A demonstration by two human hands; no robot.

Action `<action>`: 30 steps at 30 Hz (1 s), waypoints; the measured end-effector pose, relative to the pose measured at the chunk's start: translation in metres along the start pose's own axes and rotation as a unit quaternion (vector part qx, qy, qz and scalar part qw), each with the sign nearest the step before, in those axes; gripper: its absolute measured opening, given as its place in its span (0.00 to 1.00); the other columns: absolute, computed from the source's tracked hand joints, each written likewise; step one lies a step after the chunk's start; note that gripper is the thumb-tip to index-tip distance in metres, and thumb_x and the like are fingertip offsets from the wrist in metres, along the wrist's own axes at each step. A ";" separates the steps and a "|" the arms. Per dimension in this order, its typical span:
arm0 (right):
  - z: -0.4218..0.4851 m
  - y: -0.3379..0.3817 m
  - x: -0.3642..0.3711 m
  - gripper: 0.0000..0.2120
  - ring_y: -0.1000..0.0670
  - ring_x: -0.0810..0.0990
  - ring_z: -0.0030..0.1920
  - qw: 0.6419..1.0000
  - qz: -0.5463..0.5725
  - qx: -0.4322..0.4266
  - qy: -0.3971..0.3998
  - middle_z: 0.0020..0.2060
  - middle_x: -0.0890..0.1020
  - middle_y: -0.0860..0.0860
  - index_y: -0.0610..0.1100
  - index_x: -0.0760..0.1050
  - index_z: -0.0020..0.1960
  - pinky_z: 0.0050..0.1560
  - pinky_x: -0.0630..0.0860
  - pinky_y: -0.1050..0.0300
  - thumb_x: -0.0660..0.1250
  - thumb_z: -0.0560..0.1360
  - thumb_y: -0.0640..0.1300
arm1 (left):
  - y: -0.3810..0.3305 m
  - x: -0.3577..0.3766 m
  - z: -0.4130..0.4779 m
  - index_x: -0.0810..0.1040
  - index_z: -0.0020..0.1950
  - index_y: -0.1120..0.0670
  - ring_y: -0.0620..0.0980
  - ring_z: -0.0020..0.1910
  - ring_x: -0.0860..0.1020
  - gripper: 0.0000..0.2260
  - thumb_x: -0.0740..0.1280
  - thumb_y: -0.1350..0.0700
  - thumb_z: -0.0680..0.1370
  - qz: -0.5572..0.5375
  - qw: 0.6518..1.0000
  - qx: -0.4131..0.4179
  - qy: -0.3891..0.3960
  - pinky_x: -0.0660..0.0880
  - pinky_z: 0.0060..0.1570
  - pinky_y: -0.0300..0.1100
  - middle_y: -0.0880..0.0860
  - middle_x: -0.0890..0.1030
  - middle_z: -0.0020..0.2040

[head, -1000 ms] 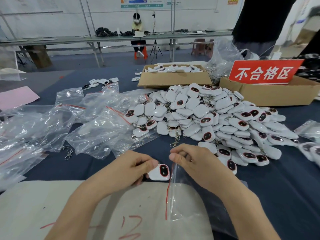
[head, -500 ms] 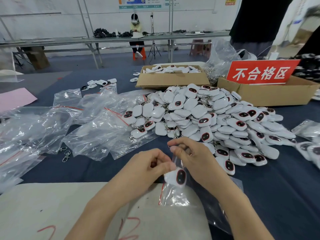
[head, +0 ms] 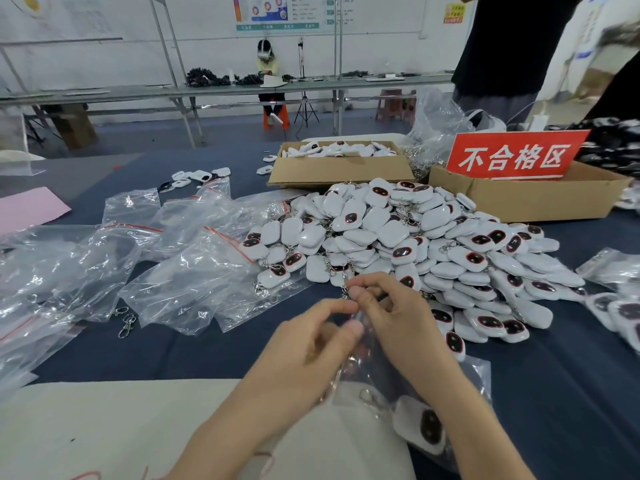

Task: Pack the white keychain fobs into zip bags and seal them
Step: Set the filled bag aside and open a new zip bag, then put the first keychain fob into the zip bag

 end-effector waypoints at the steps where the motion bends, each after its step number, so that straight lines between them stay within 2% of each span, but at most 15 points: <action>1: -0.001 0.001 0.001 0.06 0.62 0.80 0.39 1.000 -0.007 0.002 0.024 0.41 0.83 0.60 0.59 0.80 0.49 0.40 0.74 0.72 0.68 0.80 0.48 | -0.001 -0.008 0.001 0.77 0.57 0.34 0.54 0.33 0.82 0.09 0.65 0.38 0.78 0.021 0.999 0.019 -0.044 0.78 0.36 0.48 0.49 0.86 0.40; 3: -0.003 0.000 0.006 0.05 0.64 0.81 0.45 0.995 -0.054 0.012 0.084 0.43 0.84 0.62 0.60 0.79 0.51 0.44 0.73 0.74 0.66 0.80 0.51 | 0.004 -0.021 0.004 0.79 0.54 0.37 0.47 0.32 0.81 0.06 0.63 0.45 0.83 0.051 0.992 0.038 -0.113 0.74 0.36 0.33 0.47 0.84 0.38; 5: -0.006 0.000 0.010 0.06 0.65 0.81 0.46 0.989 -0.084 0.018 0.124 0.44 0.85 0.61 0.61 0.78 0.54 0.46 0.73 0.74 0.65 0.81 0.51 | 0.012 -0.029 0.004 0.79 0.53 0.39 0.43 0.32 0.80 0.07 0.61 0.48 0.84 0.083 0.985 0.031 -0.150 0.72 0.36 0.30 0.46 0.83 0.37; 7: -0.005 0.005 0.006 0.08 0.64 0.82 0.45 0.994 -0.055 0.010 0.093 0.42 0.85 0.60 0.60 0.78 0.54 0.48 0.74 0.71 0.64 0.82 0.48 | 0.020 -0.030 0.004 0.79 0.53 0.40 0.43 0.33 0.79 0.07 0.61 0.48 0.84 0.123 0.979 0.015 -0.161 0.71 0.35 0.31 0.44 0.83 0.36; 9: -0.004 0.007 -0.006 0.09 0.64 0.80 0.48 0.997 -0.076 -0.017 -0.009 0.43 0.84 0.62 0.59 0.79 0.54 0.51 0.73 0.71 0.64 0.81 0.46 | 0.028 -0.030 0.005 0.78 0.52 0.40 0.41 0.34 0.78 0.07 0.61 0.49 0.84 0.158 0.975 -0.004 -0.159 0.71 0.36 0.31 0.43 0.82 0.36; 11: -0.005 0.006 -0.018 0.10 0.62 0.75 0.55 0.973 -0.210 -0.028 -0.088 0.52 0.81 0.63 0.57 0.78 0.59 0.60 0.70 0.64 0.64 0.81 0.48 | 0.033 -0.030 0.007 0.78 0.52 0.41 0.39 0.33 0.77 0.07 0.61 0.49 0.84 0.170 0.972 -0.015 -0.162 0.70 0.37 0.31 0.42 0.82 0.36; 13: -0.006 -0.002 -0.020 0.14 0.53 0.69 0.65 0.933 -0.353 0.014 -0.061 0.63 0.75 0.58 0.55 0.74 0.66 0.69 0.65 0.52 0.63 0.81 0.52 | 0.035 -0.031 0.008 0.78 0.51 0.40 0.39 0.33 0.77 0.07 0.61 0.49 0.84 0.186 0.969 -0.022 -0.161 0.70 0.37 0.31 0.40 0.82 0.36; 15: -0.007 -0.010 -0.019 0.18 0.50 0.64 0.70 0.910 -0.412 0.053 -0.005 0.68 0.71 0.55 0.54 0.71 0.70 0.72 0.61 0.50 0.61 0.81 0.55 | 0.036 -0.030 0.007 0.78 0.51 0.39 0.39 0.35 0.78 0.07 0.61 0.48 0.84 0.205 0.966 -0.028 -0.155 0.70 0.38 0.31 0.39 0.82 0.37; 19: -0.005 -0.009 -0.019 0.18 0.49 0.62 0.70 0.929 -0.366 0.057 0.004 0.69 0.70 0.52 0.50 0.71 0.71 0.67 0.60 0.56 0.60 0.82 0.51 | 0.033 -0.030 0.006 0.78 0.52 0.40 0.40 0.39 0.79 0.07 0.60 0.48 0.84 0.214 0.965 -0.033 -0.149 0.71 0.38 0.32 0.38 0.81 0.37; 21: -0.006 -0.010 -0.017 0.18 0.48 0.62 0.70 0.926 -0.373 0.062 0.001 0.70 0.69 0.50 0.49 0.68 0.73 0.65 0.59 0.58 0.58 0.84 0.49 | 0.033 -0.030 0.006 0.79 0.53 0.41 0.41 0.39 0.79 0.08 0.60 0.48 0.84 0.215 0.965 -0.034 -0.148 0.73 0.40 0.36 0.39 0.81 0.38; 25: -0.006 -0.010 -0.015 0.20 0.46 0.64 0.69 0.921 -0.382 0.076 -0.018 0.69 0.71 0.49 0.50 0.66 0.74 0.65 0.61 0.53 0.59 0.83 0.50 | 0.032 -0.028 0.004 0.79 0.55 0.42 0.43 0.39 0.79 0.08 0.60 0.48 0.84 0.226 0.963 -0.031 -0.142 0.77 0.44 0.44 0.42 0.81 0.37; 27: -0.006 -0.009 -0.016 0.22 0.46 0.65 0.68 0.922 -0.378 0.083 -0.026 0.67 0.72 0.50 0.52 0.65 0.75 0.66 0.63 0.51 0.61 0.82 0.52 | 0.032 -0.028 0.004 0.79 0.55 0.42 0.43 0.40 0.79 0.09 0.60 0.48 0.84 0.231 0.962 -0.029 -0.141 0.77 0.45 0.45 0.42 0.81 0.38; 30: -0.006 -0.009 -0.013 0.25 0.46 0.66 0.66 0.931 -0.356 0.075 -0.025 0.66 0.73 0.49 0.53 0.61 0.77 0.65 0.63 0.52 0.62 0.81 0.49 | 0.032 -0.028 0.005 0.79 0.55 0.41 0.43 0.39 0.79 0.09 0.60 0.48 0.84 0.242 0.960 -0.025 -0.140 0.77 0.45 0.46 0.40 0.80 0.38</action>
Point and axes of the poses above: each hand's wrist, its own z-axis towards the middle knuckle, its own x-axis out of the palm, y = z × x, the point moved 4 cm from there along z, towards the middle knuckle
